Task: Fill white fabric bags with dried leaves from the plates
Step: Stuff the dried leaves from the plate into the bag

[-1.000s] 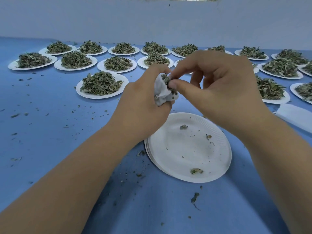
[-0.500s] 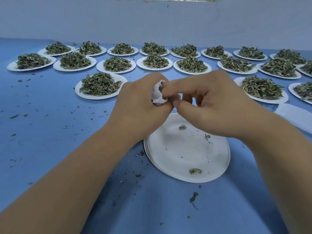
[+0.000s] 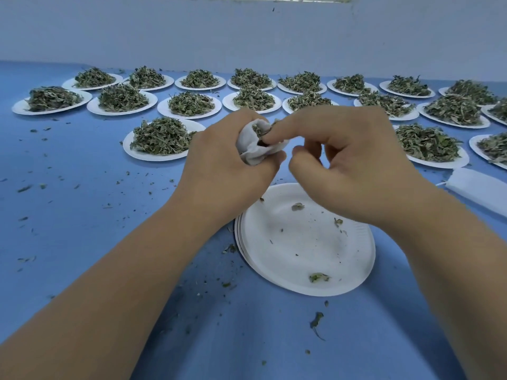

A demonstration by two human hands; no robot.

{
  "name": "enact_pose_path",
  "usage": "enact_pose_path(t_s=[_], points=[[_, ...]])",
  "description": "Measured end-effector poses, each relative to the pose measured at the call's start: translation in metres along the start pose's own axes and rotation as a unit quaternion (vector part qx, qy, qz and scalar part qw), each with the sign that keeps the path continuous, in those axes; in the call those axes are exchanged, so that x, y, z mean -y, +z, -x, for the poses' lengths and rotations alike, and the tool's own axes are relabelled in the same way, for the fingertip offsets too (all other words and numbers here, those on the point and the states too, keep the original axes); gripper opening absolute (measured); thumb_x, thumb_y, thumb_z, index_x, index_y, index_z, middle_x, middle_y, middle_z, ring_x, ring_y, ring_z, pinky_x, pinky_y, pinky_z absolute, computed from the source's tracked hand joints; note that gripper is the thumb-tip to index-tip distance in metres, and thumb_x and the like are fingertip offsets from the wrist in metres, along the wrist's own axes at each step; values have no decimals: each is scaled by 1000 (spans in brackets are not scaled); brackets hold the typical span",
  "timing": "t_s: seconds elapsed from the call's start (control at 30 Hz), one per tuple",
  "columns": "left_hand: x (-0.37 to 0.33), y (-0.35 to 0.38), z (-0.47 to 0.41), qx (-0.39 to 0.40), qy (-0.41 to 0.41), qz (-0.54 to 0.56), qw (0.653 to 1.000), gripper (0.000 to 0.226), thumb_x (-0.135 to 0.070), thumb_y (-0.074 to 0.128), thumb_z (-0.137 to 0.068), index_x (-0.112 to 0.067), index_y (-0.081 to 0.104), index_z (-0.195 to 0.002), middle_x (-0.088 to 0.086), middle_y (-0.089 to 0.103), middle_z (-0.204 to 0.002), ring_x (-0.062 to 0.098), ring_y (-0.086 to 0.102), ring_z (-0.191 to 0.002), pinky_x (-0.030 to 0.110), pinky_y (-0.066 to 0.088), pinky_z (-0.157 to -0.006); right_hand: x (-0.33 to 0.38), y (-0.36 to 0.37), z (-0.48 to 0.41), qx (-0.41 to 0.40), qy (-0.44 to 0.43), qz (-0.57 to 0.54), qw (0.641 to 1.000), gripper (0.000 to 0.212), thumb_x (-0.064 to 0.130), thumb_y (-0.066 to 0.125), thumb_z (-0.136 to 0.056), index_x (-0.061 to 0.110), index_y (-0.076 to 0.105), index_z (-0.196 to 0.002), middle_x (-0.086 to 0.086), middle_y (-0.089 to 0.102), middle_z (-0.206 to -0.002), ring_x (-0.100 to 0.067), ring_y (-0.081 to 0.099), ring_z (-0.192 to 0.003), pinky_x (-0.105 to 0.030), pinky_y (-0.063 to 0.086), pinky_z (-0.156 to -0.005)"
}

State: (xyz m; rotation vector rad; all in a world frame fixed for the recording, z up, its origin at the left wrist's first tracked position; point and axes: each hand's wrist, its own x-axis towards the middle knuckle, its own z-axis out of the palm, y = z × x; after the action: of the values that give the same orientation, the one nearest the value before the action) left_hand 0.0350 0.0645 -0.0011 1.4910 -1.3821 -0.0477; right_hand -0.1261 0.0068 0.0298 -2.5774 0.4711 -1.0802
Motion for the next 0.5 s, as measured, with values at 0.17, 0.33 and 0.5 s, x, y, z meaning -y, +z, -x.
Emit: enact_pose_path(t_s=[0.17,0.33,0.5], points=[[0,1,1,17,-3,-2,1000,16,-20,71,-77,-30,62,-86,-9,62,-71,3,58,-69,12,41,-55,4,6,1,105,18,29,994,31,12,50,-79,26,72,-96,-2,66,-77,-18,57,-60,-34,48,-58],[-1,-1,1,10,-3,20,1000,26,-26,74,-81,-42,54,-80,-17,58,-67,2,53,-60,8,37,-52,0,-1,-1,8,45,-17,999,36,12,53,-79,28,78,-101,0,59,-58,-7,47,-47,-10,33,-50],[-1,0,2,13,-25,49,998,25,-17,75,-78,-34,64,-92,-18,66,-88,5,63,-74,9,45,-54,4,9,2,107,48,10,993,31,18,50,-81,29,74,-97,-1,65,-73,-15,57,-56,-35,51,-58]])
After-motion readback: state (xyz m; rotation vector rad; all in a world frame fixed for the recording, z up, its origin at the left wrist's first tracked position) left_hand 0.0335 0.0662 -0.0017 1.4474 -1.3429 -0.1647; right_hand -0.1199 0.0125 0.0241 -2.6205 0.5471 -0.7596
